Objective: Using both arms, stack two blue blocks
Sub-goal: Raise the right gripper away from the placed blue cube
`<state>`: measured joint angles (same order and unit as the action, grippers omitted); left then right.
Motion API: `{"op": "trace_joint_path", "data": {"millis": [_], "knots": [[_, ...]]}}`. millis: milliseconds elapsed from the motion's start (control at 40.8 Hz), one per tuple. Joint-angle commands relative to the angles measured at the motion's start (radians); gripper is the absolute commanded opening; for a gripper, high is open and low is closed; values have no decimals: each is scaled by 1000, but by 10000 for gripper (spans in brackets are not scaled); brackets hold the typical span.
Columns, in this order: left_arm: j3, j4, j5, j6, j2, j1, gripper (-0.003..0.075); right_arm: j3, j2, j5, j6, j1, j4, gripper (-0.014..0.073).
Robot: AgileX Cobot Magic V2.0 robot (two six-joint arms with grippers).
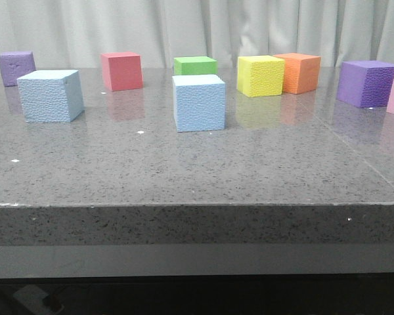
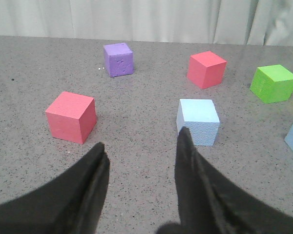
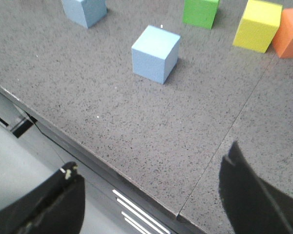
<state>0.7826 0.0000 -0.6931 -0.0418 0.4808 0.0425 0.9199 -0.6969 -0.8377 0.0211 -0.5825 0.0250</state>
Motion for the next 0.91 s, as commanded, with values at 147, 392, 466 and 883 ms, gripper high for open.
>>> {"op": "trace_joint_path", "data": {"millis": [147,392,466,883], "knots": [[27,0,82,-2,12,-1,311,-30,83,86,-8,6,4,575],[27,0,82,-2,12,-1,311,-30,83,35,-8,6,-9,575],[27,0,82,-2,12,-1,311,-30,83,35,-8,6,-9,575],[27,-12,81,-2,61,-1,531,-30,83,35,-8,6,-9,575]]}}
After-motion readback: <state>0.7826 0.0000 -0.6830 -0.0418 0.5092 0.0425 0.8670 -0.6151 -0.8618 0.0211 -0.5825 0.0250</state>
